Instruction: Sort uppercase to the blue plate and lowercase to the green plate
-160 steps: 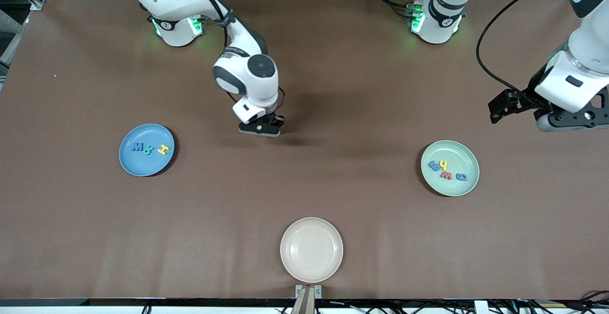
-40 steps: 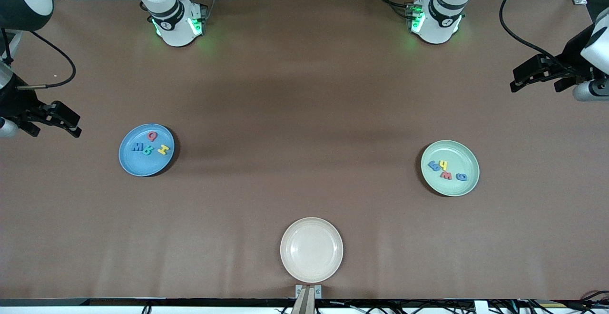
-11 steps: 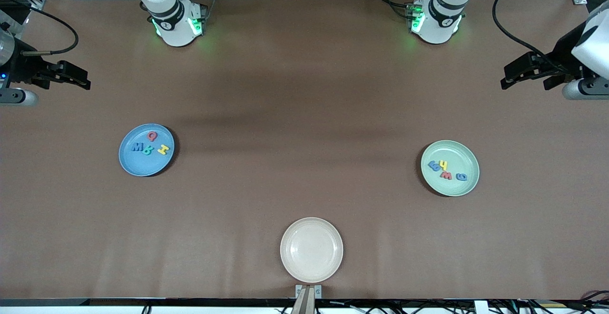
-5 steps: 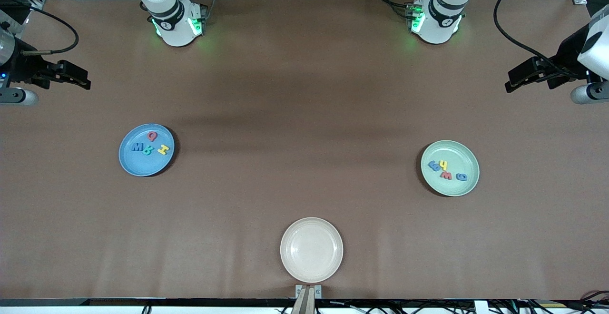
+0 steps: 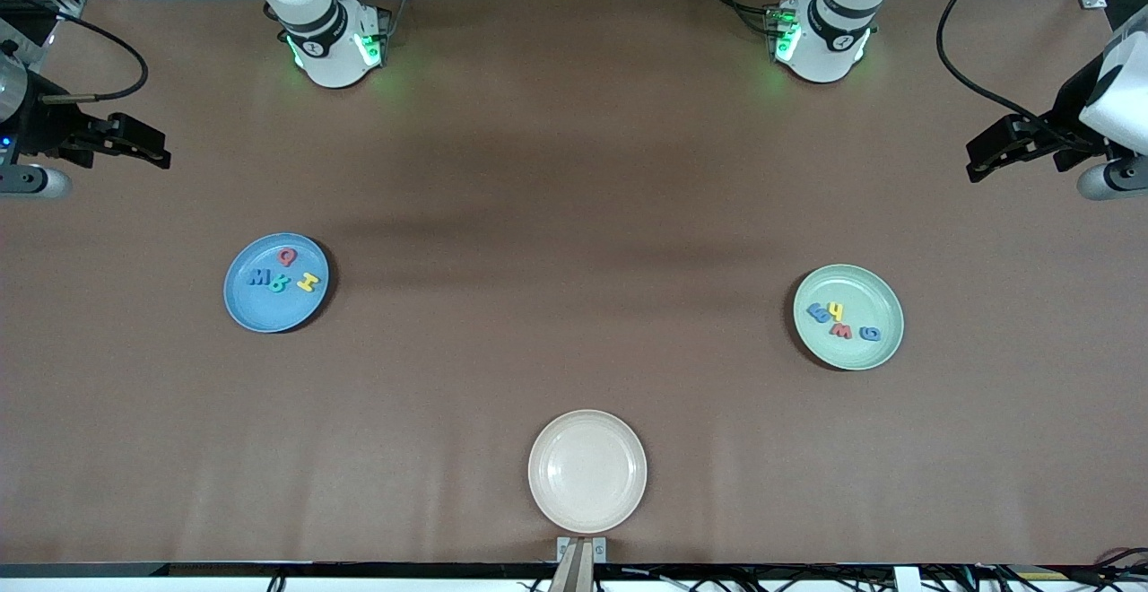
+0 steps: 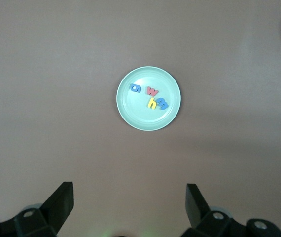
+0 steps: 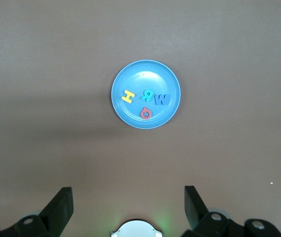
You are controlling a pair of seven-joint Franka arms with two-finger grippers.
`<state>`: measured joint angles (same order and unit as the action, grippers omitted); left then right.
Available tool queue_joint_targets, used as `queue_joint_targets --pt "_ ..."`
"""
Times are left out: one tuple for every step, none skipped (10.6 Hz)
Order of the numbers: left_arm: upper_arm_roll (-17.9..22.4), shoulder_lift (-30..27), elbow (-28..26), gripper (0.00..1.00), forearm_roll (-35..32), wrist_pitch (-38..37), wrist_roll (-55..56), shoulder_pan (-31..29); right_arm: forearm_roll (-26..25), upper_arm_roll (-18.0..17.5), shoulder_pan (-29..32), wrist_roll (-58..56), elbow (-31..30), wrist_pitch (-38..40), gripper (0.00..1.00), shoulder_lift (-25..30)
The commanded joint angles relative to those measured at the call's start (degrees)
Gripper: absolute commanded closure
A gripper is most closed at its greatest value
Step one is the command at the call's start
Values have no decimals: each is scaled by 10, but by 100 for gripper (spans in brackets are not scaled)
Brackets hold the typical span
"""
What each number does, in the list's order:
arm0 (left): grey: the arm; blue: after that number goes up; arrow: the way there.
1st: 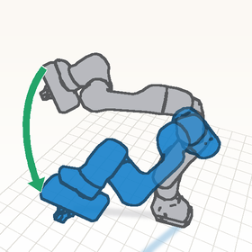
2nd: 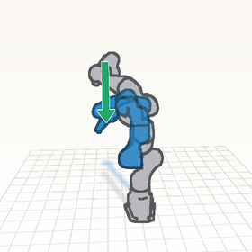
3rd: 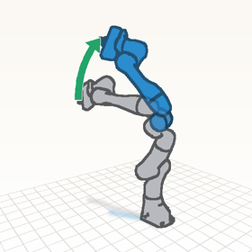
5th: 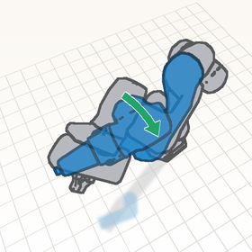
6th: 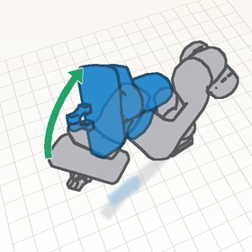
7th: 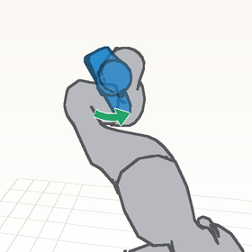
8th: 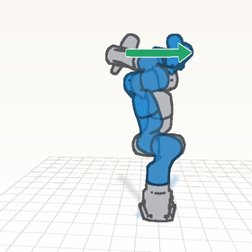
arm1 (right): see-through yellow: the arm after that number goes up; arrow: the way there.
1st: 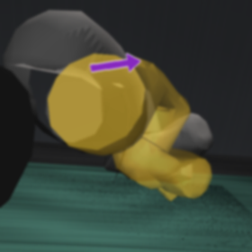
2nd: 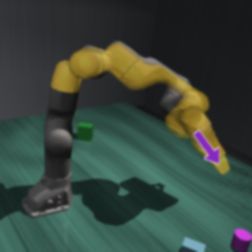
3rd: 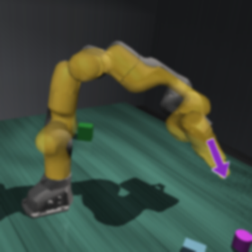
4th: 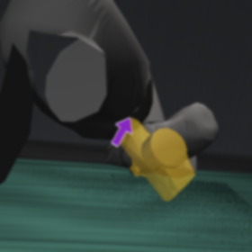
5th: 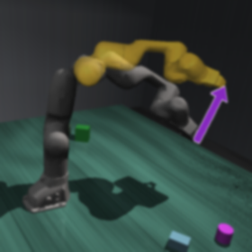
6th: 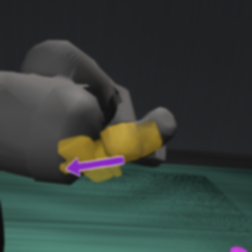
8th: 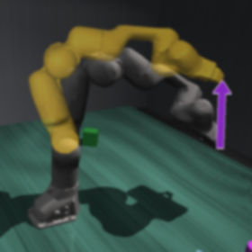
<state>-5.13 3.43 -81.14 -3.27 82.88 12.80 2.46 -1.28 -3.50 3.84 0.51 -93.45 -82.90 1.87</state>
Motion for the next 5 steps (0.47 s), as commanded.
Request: queue_joint_targets --pt "-2 8 5 0 -13 9 1 4 8 -8 11 -4 0 -2 0 9" --pt "-1 10 5 0 -12 17 0 1 8 -8 11 -4 0 -5 0 9" --pt "-2 10 5 0 -12 23 0 0 8 -8 11 -4 0 -6 0 9" --pt "-2 10 5 0 -9 24 0 1 8 -7 11 -4 0 -7 0 9" --pt "-2 14 5 0 0 26 -1 -3 8 -7 12 -4 -1 -7 0 9"
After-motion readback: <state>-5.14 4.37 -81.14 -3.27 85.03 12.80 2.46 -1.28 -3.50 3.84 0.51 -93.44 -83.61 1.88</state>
